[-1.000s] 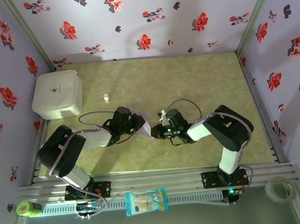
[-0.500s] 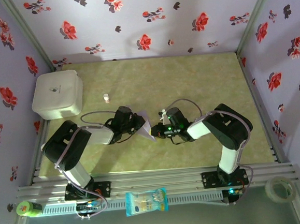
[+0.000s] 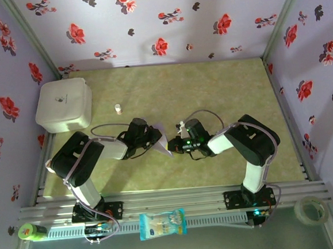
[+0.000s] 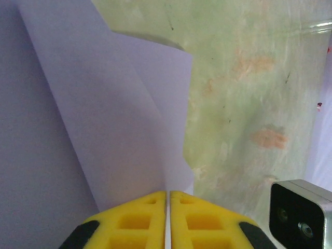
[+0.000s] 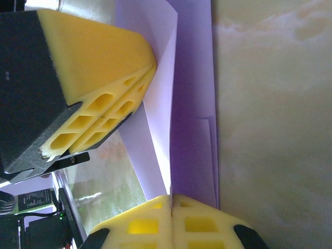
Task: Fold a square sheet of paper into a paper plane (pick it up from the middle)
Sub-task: Fourth fold the wing at the center of the table.
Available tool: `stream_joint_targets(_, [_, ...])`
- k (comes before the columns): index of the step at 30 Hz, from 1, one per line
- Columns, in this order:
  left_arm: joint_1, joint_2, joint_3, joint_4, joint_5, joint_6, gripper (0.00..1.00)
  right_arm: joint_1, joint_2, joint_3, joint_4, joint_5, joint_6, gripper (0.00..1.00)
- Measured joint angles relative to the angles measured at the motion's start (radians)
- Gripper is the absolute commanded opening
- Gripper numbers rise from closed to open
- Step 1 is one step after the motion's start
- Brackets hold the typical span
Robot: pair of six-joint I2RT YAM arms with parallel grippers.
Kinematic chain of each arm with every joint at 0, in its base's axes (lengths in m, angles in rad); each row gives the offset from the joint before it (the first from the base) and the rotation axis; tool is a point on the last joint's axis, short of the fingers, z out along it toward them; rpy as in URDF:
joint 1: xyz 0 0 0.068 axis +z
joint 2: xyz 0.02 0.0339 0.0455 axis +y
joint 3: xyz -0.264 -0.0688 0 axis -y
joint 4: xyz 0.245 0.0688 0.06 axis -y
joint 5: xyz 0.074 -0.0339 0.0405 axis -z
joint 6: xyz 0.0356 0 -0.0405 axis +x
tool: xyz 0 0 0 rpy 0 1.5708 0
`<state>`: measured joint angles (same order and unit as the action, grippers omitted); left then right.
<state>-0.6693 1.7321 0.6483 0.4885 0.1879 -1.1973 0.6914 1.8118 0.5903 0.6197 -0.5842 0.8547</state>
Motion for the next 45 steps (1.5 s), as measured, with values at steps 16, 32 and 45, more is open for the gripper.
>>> stream_joint_targets(16, [0.002, 0.030, 0.011, 0.021, 0.019, 0.000, 0.11, -0.005, 0.001, 0.005, -0.011, -0.001, 0.019, 0.00])
stream_joint_targets(32, [0.002, 0.052, 0.011, 0.042, 0.031, 0.000, 0.11, -0.006, 0.001, 0.010, -0.023, -0.002, 0.019, 0.01])
stream_joint_targets(45, [0.008, 0.060, 0.014, 0.047, 0.053, 0.001, 0.11, -0.006, -0.021, 0.024, -0.076, -0.006, 0.017, 0.17])
